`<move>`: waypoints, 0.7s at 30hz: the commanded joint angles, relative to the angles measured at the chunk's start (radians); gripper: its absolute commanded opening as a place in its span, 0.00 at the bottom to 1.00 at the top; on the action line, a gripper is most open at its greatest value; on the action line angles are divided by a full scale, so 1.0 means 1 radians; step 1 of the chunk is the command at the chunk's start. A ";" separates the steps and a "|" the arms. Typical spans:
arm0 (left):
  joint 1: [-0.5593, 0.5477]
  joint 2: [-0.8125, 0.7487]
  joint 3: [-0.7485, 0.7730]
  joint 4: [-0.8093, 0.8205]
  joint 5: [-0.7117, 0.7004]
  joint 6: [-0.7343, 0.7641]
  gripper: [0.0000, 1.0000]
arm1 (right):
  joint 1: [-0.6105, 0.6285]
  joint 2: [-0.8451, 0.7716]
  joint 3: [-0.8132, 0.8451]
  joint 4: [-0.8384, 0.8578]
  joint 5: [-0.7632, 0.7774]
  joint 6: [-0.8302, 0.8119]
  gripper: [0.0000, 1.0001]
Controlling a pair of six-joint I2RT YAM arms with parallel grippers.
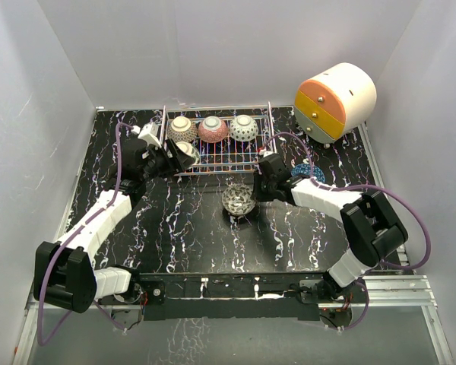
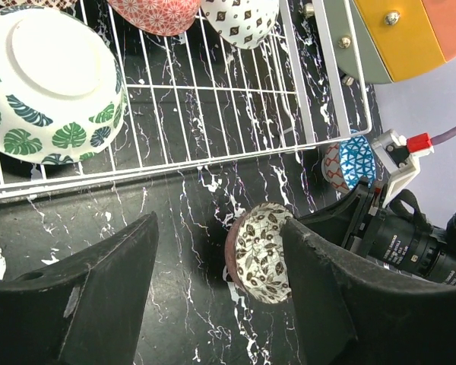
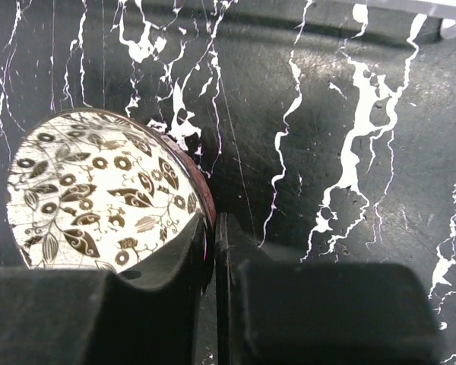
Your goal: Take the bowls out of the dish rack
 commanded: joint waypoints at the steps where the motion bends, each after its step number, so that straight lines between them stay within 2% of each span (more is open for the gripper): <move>1: 0.007 -0.024 -0.007 0.033 0.037 -0.006 0.65 | 0.005 -0.036 0.072 0.028 0.055 -0.007 0.08; 8: 0.007 -0.025 -0.015 0.038 0.041 -0.002 0.66 | -0.001 -0.113 0.100 -0.023 0.105 -0.061 0.07; 12: 0.007 -0.018 -0.010 0.041 0.049 -0.002 0.66 | -0.050 -0.203 0.098 -0.070 0.109 -0.100 0.08; 21: 0.008 -0.007 -0.010 0.057 0.074 -0.001 0.67 | -0.366 -0.360 0.047 -0.129 -0.026 -0.190 0.08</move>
